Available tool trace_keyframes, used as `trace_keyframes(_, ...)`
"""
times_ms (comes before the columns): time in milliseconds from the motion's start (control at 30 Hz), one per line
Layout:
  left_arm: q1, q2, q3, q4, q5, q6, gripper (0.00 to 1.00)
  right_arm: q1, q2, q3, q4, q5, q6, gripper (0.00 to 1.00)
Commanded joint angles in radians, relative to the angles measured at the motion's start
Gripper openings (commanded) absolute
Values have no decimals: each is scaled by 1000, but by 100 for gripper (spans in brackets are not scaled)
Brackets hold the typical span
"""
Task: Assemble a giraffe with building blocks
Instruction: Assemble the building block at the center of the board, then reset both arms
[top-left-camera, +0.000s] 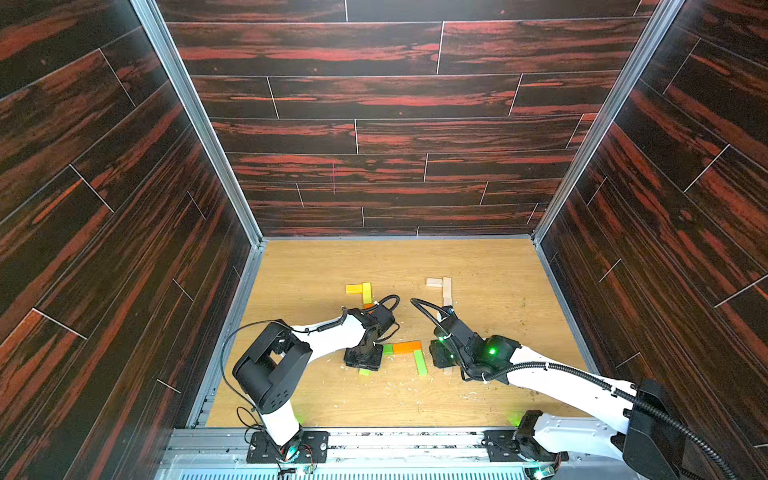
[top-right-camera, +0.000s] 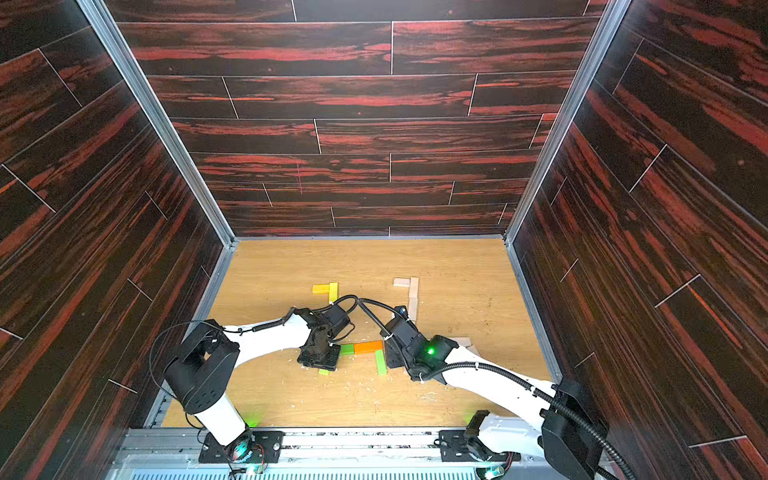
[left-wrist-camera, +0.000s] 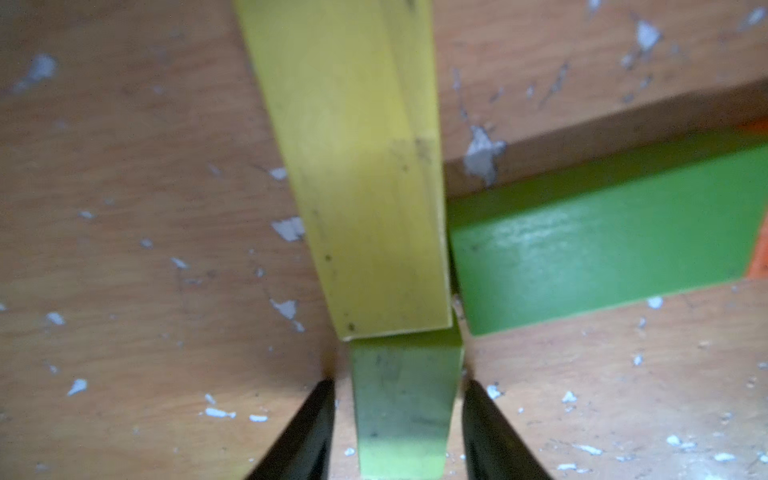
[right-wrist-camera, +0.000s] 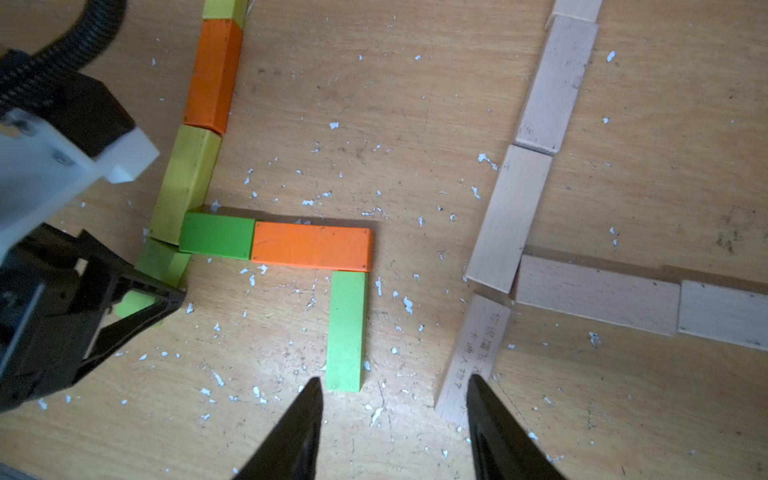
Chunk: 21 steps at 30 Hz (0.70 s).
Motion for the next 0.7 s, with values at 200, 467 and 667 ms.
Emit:
trace_keyframes(200,5,-223,134,-141,-84,14,76,-23,-13,18,-2,-6,-19,57)
trace_keyframes(467,51,-498,122,-88,-422,29,87,-116,-62,29,39,-40,-69,57)
trace_keyframes(667,248,-749,-92,222,-654,49,98,-390,-154,-24,167,-119,-164,57)
